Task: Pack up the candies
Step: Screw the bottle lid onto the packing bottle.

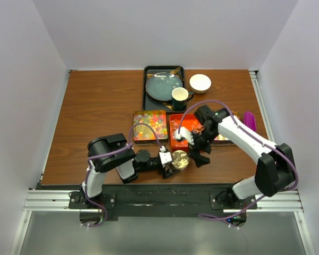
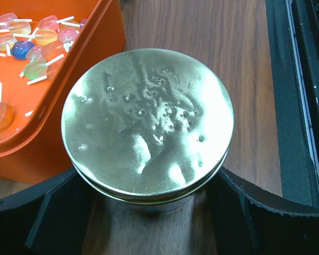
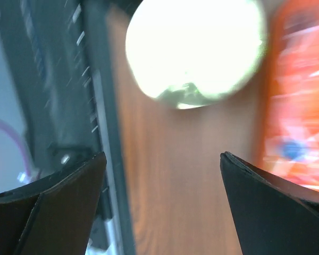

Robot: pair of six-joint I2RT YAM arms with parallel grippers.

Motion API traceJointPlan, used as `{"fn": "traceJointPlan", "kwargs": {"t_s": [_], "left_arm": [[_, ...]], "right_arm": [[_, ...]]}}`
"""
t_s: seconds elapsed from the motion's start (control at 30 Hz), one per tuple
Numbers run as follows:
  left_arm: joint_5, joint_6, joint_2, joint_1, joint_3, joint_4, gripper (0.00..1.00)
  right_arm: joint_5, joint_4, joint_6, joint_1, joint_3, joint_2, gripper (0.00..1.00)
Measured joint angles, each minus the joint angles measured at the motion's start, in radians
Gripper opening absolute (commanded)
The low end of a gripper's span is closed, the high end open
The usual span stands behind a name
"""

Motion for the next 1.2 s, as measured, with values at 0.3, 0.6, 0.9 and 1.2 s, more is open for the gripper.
{"fn": "traceJointPlan", "kwargs": {"t_s": [0.3,0.6,0.9,1.2], "left_arm": [[0.015,0.000,0.000,0.006,0.004,-0.007,0.00],[0.016,0.000,0.000,0.006,0.008,-0.012,0.00],[0.016,0.000,0.000,0.006,0.011,-0.015,0.00],[0.020,-0.016,0.001,0.010,0.014,-0.021,0.00]], "right_arm": [[-0.113,0.095,0.041,0.026,0.198,0.098,0.93],[-0.140,0.113,-0.017,0.101,0.194,0.185,0.92],[-0.149,0.108,-0.054,0.116,0.159,0.189,0.91],[-0.146,0.147,-0.066,0.118,0.112,0.188,0.89]]}}
